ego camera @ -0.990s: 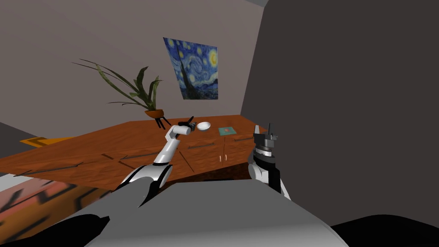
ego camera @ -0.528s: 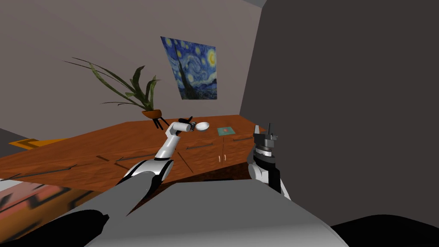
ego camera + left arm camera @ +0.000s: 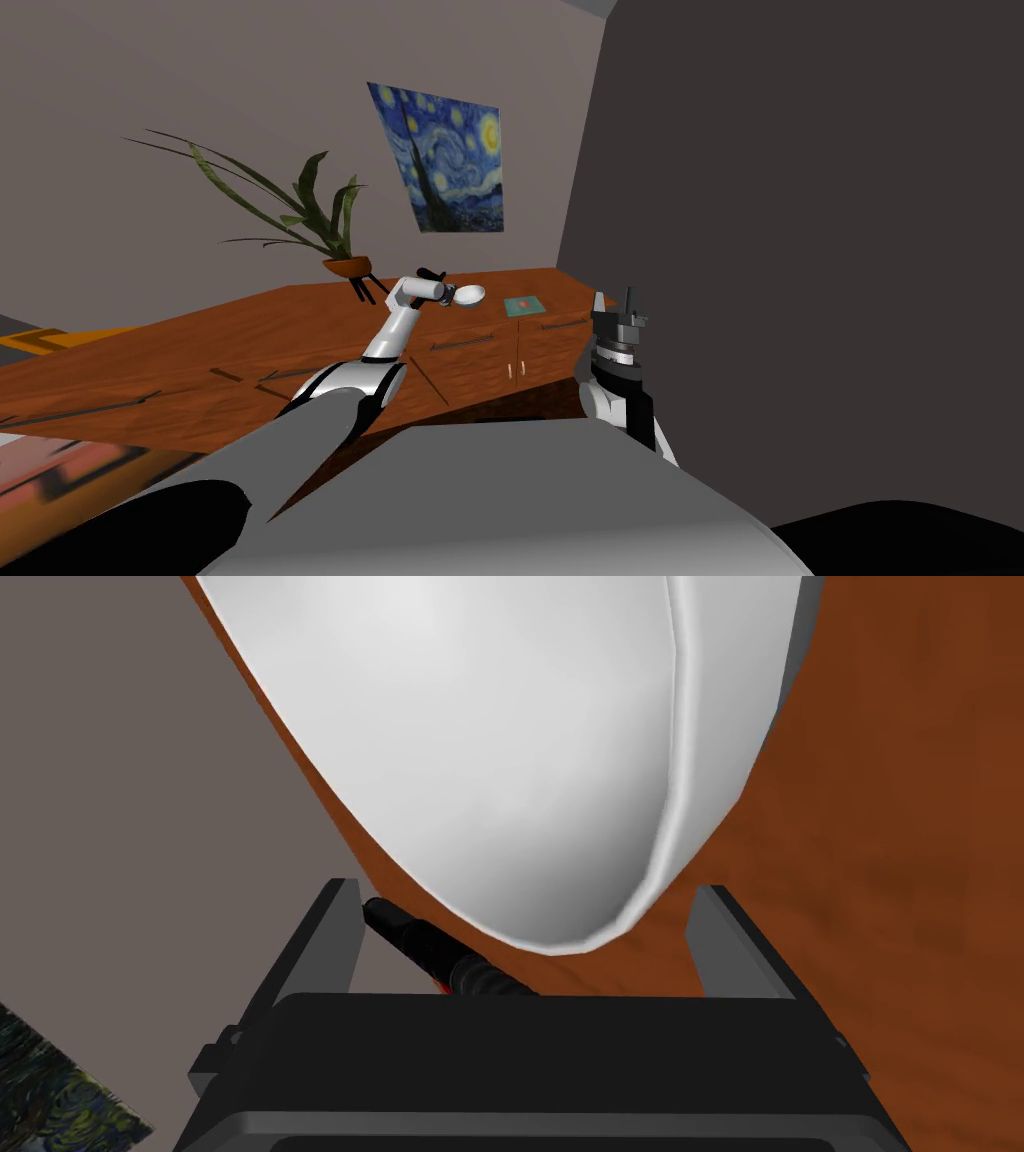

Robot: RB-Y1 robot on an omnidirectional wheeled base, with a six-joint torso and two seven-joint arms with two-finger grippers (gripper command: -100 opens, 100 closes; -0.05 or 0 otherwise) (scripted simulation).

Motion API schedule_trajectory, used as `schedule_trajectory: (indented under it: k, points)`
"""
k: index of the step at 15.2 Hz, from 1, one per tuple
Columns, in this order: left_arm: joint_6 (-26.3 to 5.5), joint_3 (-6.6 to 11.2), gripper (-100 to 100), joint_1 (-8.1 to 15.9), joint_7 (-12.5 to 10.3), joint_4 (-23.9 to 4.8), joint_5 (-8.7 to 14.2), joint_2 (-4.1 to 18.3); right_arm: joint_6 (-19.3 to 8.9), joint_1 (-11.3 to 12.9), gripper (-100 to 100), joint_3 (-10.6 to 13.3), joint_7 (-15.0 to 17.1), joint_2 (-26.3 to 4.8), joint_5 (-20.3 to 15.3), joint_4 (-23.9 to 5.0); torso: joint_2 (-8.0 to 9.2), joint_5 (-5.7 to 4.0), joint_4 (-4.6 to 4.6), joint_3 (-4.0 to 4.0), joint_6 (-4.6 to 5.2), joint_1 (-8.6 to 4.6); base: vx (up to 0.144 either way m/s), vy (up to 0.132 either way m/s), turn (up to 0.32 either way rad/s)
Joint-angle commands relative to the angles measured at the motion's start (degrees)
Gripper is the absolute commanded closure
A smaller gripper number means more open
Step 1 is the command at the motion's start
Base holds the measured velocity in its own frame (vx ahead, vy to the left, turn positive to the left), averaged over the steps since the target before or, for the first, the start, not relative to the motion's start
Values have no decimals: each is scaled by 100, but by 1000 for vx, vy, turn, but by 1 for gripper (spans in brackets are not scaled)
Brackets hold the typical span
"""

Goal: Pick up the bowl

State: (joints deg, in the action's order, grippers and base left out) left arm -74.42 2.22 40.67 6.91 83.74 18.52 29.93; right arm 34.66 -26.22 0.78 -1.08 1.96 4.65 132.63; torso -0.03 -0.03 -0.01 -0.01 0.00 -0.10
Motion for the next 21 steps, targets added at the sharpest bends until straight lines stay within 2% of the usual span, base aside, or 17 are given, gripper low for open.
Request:
schedule_trajectory:
  k: [1, 2, 5, 6, 8, 9, 11, 12, 13, 15, 16, 18, 19, 21]
  points:
    - [-276, 0, -100, 83, 3, -71, 28, 17, 0, 0, 0, 0, 0, 0, 0, 0, 0, 0, 0, 0, 0, 0, 9, -18, -17]
    - [-406, 2, -100, 298, 3, -230, 107, 66, 0, 0, 0, 0, 0, 0, 0, 0, 0, 1, 0, 0, -1, 1, 11, -27, -32]
    - [-685, 2, -100, 298, 3, -230, 107, 66, 0, 0, 0, 0, 0, 0, 0, 0, 0, 0, -1, 0, -1, -1, 9, -20, -16]
    - [-862, 4, -100, 499, 3, -381, 182, 112, 0, 0, 0, 0, 0, 0, 0, 0, 1, 1, -1, 0, -2, 2, 8, -19, -28]
    - [-1084, 4, -100, 499, 3, -381, 182, 112, 0, 0, 0, 0, 0, 0, 0, 0, 0, 0, 0, 0, 0, 0, 12, -20, -25]
    - [-1216, 5, -100, 687, 3, -522, 252, 153, 0, 0, 0, 0, 0, 0, 0, 0, 0, 1, 0, 0, -1, 1, 16, -22, -31]
    - [-1459, 5, -100, 687, 3, -522, 252, 153, 0, 0, 0, 0, 0, 0, 0, 0, -2, 0, -1, -1, 0, -1, 14, -20, -27]
    - [-1470, 5, -100, 687, 3, -522, 252, 153, 0, 0, 0, 0, 0, 0, 0, 0, -1, 0, -1, -1, -1, 0, 7, -10, 2]
    - [-1682, 6, -100, 860, 3, -654, 318, 189, 0, 0, 0, 0, 0, 0, 0, 0, 1, 1, -1, 0, -2, 3, 10, -16, -28]
    - [-1841, 6, -100, 860, 3, -654, 318, 189, 0, 0, 0, 0, 0, 0, 0, 0, 0, 1, 0, 0, -1, 1, 13, -18, -24]
    - [-2005, 7, -100, 1018, 3, -774, 377, 221, 0, 0, 0, 0, 0, 0, 0, 0, 0, 1, -1, 0, -1, 2, 16, -18, -29]
    - [-2197, 7, -100, 1018, 3, -774, 377, 221, 0, 0, 0, 0, 0, 0, 0, 0, -2, 1, -1, -1, -1, 1, 16, -17, -19]
    - [-2340, 7, -100, 1160, 2, -882, 431, 249, 0, 0, 0, 0, 0, 0, 0, 0, -1, 1, -1, -1, -2, 2, 19, -24, -25]
    - [-2535, 7, -100, 1160, 2, -882, 431, 249, 0, 0, 0, 0, 0, 0, 0, 0, -3, 0, -1, -2, -1, -1, 18, -20, -24]
